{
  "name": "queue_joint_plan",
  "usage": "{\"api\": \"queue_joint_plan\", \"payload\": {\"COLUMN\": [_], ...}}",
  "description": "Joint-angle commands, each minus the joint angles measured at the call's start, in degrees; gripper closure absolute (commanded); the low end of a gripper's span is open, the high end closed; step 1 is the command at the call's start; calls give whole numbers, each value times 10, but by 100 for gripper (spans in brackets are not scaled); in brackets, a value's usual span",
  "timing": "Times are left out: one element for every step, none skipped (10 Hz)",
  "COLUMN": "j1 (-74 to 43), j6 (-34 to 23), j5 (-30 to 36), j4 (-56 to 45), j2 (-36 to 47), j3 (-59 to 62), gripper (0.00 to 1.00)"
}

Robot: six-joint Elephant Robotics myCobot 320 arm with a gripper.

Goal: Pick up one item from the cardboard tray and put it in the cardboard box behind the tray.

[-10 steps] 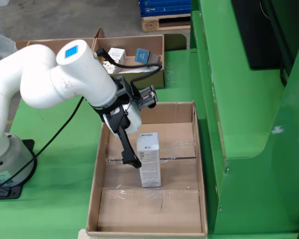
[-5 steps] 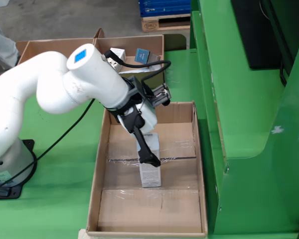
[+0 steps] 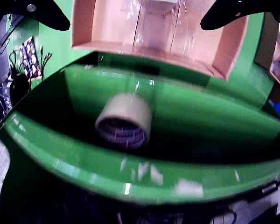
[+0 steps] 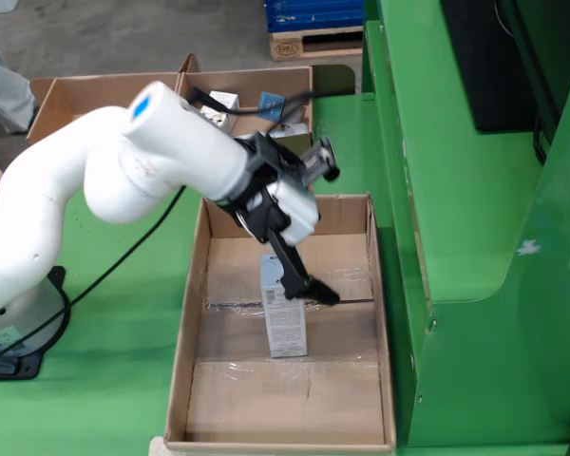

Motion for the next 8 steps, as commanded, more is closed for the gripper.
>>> {"api": "queue_joint_plan", "payload": {"j1": [2, -6, -6, -6, -14, -13, -13, -15], "j6": [2, 5, 5, 5, -5, -1, -1, -14], "j5": [4, 33, 33, 33, 67, 55, 55, 74], "j4": [-11, -77, -77, -77, -218, -149, -149, -257], "j2": [21, 45, 45, 45, 100, 73, 73, 114], "j3": [28, 28, 28, 28, 28, 28, 28, 28], "gripper": [0, 0, 0, 0, 0, 0, 0, 0]}}
